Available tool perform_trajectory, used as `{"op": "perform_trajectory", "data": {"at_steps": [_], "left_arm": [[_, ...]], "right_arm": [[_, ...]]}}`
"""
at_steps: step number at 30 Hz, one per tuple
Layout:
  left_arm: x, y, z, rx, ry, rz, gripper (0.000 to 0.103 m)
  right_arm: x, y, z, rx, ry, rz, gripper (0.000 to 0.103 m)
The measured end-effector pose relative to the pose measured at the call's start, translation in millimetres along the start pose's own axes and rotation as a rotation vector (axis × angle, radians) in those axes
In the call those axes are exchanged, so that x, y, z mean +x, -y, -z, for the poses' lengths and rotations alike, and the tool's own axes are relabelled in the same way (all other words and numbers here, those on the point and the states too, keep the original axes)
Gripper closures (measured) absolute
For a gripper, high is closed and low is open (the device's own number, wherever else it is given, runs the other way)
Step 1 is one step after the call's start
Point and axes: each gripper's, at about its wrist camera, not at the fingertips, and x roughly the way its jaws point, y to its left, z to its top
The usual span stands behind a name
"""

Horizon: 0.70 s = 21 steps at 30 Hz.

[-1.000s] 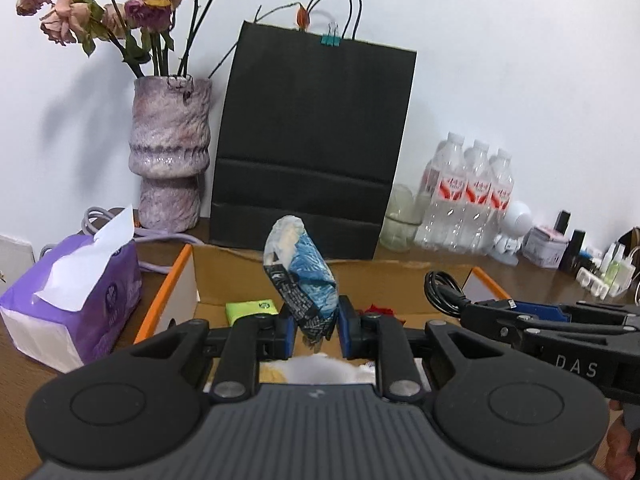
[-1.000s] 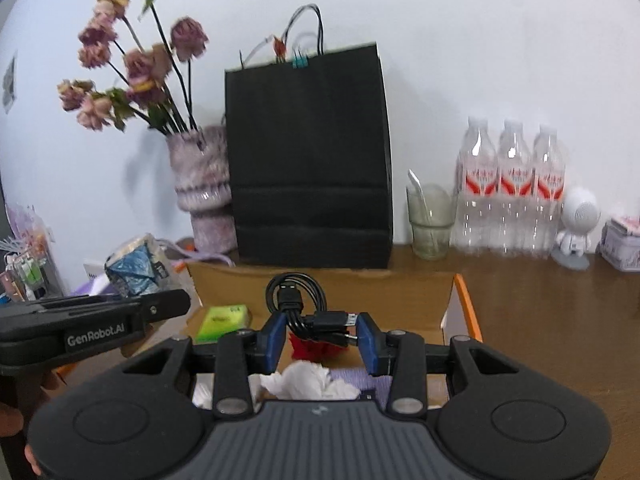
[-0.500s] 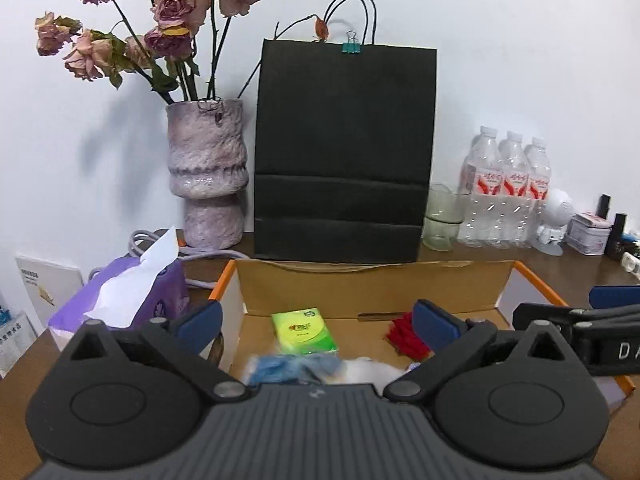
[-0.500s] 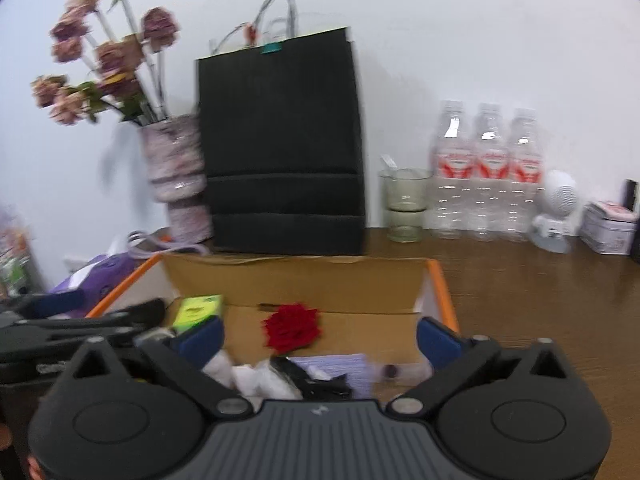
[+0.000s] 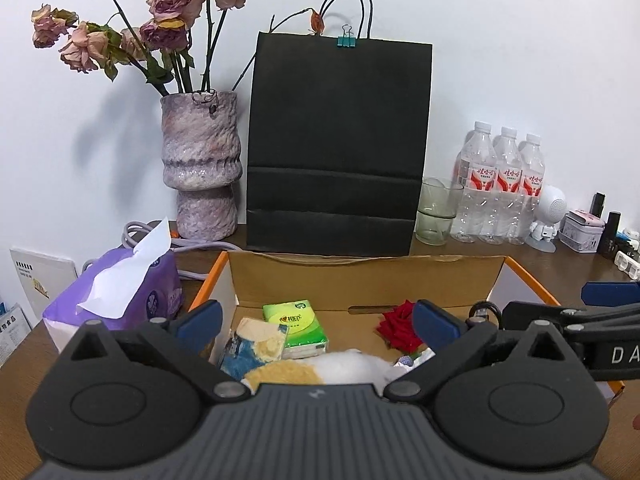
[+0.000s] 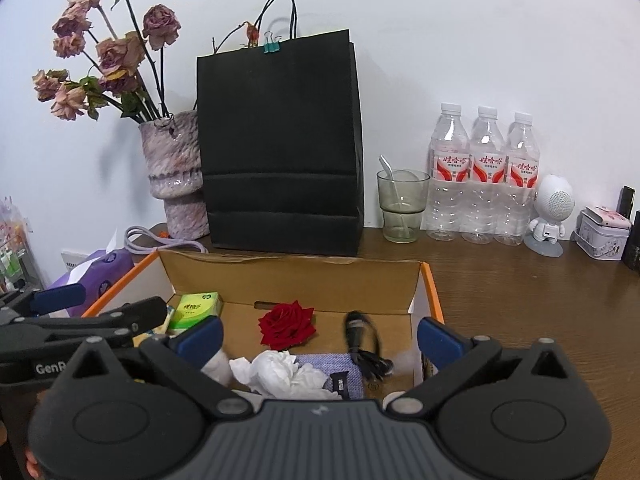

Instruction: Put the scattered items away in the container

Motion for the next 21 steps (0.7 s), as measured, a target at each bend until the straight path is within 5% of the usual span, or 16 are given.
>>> {"op": "perform_trajectory", "data": {"at_steps": [10, 21], "left_arm": [[-17.8, -3.7, -0.3, -0.031, 0.016, 0.007, 0.0], [-73.6, -28.4, 17.9, -0.022, 0.025, 0.025, 0.0]], "right_arm": [[-11.1, 1.3, -1.8, -0.005, 0.017, 0.007, 0.0], [-68.5, 11.9, 25.8, -0.036, 0.041, 0.03, 0.0]]}}
